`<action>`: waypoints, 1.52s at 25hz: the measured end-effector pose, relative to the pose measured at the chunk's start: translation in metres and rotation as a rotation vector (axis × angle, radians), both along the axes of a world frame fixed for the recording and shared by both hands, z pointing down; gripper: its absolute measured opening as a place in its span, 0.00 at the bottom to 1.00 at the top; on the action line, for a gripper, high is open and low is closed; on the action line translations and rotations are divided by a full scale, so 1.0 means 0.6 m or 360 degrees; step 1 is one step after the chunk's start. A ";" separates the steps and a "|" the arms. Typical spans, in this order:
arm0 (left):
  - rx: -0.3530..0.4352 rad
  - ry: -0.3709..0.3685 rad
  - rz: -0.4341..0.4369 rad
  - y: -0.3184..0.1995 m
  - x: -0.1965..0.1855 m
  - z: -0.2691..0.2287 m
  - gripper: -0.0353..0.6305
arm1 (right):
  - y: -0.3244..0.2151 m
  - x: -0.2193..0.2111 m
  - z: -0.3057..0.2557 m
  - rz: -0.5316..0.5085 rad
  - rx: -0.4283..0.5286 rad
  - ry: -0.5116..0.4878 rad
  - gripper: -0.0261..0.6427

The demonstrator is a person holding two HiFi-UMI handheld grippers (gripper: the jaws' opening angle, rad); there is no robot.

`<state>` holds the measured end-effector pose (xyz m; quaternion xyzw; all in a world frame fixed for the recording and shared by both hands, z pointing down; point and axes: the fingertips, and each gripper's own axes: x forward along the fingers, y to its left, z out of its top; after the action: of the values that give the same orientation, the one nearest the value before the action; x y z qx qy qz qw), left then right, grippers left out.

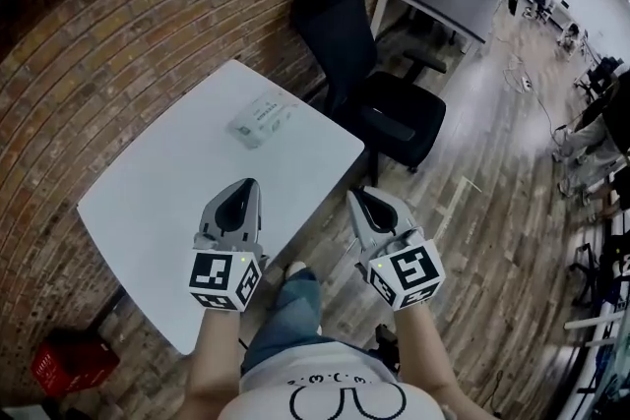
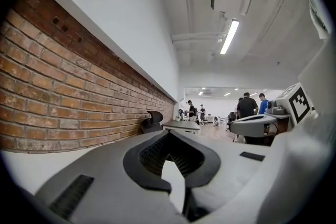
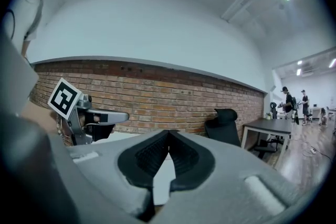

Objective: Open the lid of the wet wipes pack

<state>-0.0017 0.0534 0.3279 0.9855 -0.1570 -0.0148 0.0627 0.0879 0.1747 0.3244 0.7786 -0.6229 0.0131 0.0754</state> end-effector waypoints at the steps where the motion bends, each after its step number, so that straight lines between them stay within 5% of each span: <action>1: -0.0009 -0.0009 -0.0008 -0.016 0.020 0.004 0.05 | -0.017 0.020 0.003 -0.0014 -0.0009 -0.0002 0.03; 12: -0.0202 -0.0094 -0.0066 -0.202 0.163 0.073 0.05 | -0.251 0.165 0.046 -0.0230 -0.0158 -0.0042 0.03; 28: -0.0386 -0.0290 -0.0336 -0.321 0.197 0.181 0.10 | -0.450 0.244 0.132 -0.0614 -0.0348 -0.0110 0.04; 35: -0.0478 -0.0387 -0.0463 -0.344 0.234 0.225 0.27 | -0.521 0.267 0.171 -0.1032 -0.0511 -0.0048 0.31; 38: -0.0504 -0.0434 -0.0507 -0.354 0.249 0.249 0.27 | -0.539 0.274 0.200 -0.1212 -0.0604 0.0034 0.33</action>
<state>0.1480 -0.1591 0.4771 0.9191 -0.3176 0.1332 0.1914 0.2522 -0.1485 0.4445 0.4654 -0.8517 0.0906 0.2231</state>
